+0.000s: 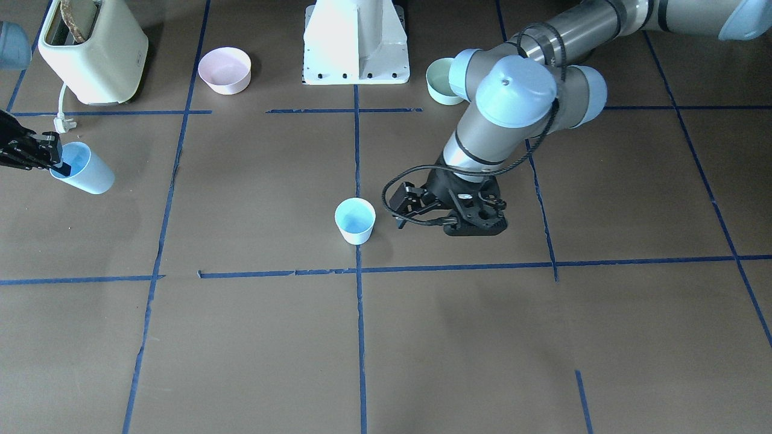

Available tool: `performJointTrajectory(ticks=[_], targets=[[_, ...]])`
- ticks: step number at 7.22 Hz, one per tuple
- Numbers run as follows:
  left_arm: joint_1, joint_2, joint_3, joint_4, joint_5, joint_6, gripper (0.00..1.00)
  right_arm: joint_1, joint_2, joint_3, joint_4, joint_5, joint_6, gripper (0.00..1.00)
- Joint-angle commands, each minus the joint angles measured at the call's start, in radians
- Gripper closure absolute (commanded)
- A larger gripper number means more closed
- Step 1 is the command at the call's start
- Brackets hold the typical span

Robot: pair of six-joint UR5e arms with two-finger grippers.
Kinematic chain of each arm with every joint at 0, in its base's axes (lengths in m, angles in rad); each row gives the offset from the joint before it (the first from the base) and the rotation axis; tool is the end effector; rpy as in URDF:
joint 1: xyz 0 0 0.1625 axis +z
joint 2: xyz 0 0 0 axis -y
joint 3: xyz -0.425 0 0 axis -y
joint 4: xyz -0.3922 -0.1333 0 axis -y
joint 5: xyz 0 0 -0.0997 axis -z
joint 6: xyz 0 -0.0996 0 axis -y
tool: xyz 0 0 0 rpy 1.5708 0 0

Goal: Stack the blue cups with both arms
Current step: 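Carry the held cup over the center cup and lower it inside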

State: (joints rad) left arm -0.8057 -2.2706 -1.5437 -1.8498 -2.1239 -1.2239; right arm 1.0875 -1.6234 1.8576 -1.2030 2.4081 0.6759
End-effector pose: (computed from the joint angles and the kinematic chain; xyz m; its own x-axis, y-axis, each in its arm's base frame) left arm 0.4315 -0.5663 0.2112 0.4859 -0.0884 -0.8695 0.1619 0.9868 -0.0098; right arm -0.1701 -0.4518 0.4944 0.5496 -0.0767 0.8319 0.0502 0.9970 0.0588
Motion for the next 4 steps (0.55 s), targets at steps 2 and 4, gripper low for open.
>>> performJointTrajectory(ticks=[2,4], targets=[[-0.122,0.243,-0.168,0.009,-0.069,0.188,0.00,-0.036,0.429,0.055,-0.496,-0.035,0.077,1.00],[-0.156,0.331,-0.208,0.008,-0.080,0.250,0.00,-0.214,0.634,-0.013,-0.518,-0.134,0.346,1.00]])
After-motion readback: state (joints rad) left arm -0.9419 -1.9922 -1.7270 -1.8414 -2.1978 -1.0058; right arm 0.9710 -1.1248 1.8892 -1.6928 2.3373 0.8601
